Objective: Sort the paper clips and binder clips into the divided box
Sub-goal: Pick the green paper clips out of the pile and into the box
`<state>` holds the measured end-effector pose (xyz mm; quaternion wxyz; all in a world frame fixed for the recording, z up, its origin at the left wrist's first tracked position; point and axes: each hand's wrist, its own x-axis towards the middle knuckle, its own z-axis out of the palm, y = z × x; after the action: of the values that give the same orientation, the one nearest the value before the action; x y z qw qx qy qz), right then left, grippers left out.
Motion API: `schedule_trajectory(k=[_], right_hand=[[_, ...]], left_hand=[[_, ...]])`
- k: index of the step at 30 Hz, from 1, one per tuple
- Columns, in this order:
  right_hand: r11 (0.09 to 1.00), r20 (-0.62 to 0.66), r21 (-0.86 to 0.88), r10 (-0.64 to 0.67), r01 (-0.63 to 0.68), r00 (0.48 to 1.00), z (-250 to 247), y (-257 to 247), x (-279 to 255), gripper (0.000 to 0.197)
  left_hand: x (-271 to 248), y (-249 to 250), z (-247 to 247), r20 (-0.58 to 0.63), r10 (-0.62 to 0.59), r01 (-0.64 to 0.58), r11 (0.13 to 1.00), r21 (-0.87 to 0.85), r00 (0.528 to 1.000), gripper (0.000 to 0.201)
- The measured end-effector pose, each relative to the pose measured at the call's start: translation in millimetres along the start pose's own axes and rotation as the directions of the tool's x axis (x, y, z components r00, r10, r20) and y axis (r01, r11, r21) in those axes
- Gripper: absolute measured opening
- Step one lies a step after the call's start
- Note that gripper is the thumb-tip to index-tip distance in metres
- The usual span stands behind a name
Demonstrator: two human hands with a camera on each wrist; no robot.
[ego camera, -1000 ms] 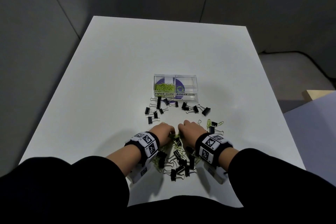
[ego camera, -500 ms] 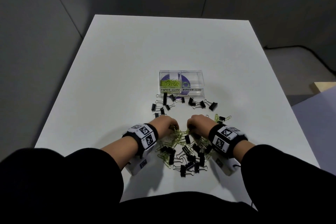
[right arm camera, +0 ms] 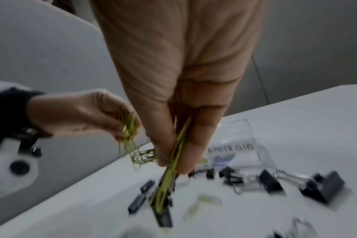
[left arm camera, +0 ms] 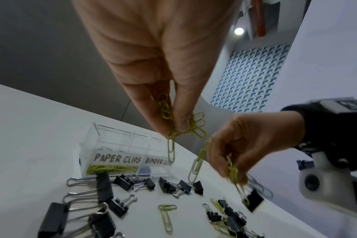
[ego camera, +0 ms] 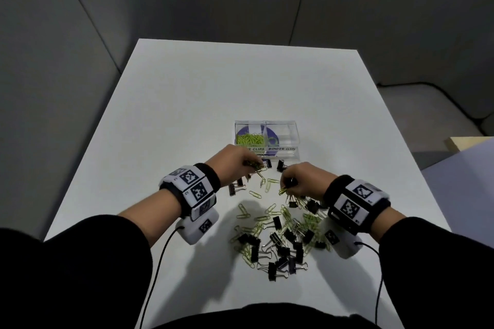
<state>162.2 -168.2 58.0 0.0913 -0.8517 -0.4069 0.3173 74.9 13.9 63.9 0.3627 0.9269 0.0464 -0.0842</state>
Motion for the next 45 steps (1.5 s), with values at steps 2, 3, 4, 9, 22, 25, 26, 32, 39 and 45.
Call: schedule_trajectory(k=[2, 3, 4, 9, 22, 25, 26, 32, 39, 45], right_hand=[[0.998, 0.037, -0.055, 0.026, -0.024, 0.999, 18, 1, 4, 0.018], [0.997, 0.055, -0.061, 0.046, -0.042, 0.997, 28, 4, 7, 0.018], [0.996, 0.069, -0.062, 0.062, -0.058, 0.996, 36, 7, 8, 0.019], [0.994, 0.096, 0.021, 0.101, -0.103, 0.99, 44, 15, 11, 0.018], [0.941, 0.125, 0.315, 0.092, -0.127, 0.988, 6, 15, 16, 0.011], [0.932, 0.127, 0.346, 0.067, -0.108, 0.99, -4, 13, 22, 0.013], [0.927, 0.148, 0.363, 0.048, -0.099, 0.988, -7, 12, 24, 0.013], [0.926, 0.177, 0.368, 0.018, -0.083, 0.984, -10, 8, 35, 0.019], [0.875, -0.453, 0.477, 0.167, 0.08, 0.876, -27, -9, 66, 0.019], [0.967, -0.44, 0.248, 0.066, 0.051, 0.895, -25, -29, 111, 0.022]], left_hand=[[-1, -3, 2, 0.02, -0.016, 0.016, 1.0, 0.001, 1.0, 0.027], [-3, -5, 6, 0.047, -0.029, 0.029, 1.0, -0.004, 0.998, 0.027], [-4, -7, 13, 0.084, -0.048, 0.048, 0.999, -0.004, 0.995, 0.027], [-11, -19, 45, 0.227, -0.098, 0.092, 0.995, 0.039, 0.969, 0.03], [-3, -29, 35, 0.184, -0.1, 0.101, 0.995, 0.004, 0.978, 0.028], [-1, -31, 27, 0.151, -0.1, 0.106, 0.994, -0.037, 0.984, 0.027], [0, -32, 24, 0.141, -0.099, 0.106, 0.993, -0.043, 0.985, 0.027], [2, -39, 16, 0.124, -0.103, 0.109, 0.993, -0.039, 0.987, 0.028], [14, -32, -12, -0.098, -0.049, 0.04, 0.995, -0.091, 0.994, 0.023], [43, -21, -49, -0.294, -0.019, -0.005, 0.997, -0.082, 0.956, 0.022]])
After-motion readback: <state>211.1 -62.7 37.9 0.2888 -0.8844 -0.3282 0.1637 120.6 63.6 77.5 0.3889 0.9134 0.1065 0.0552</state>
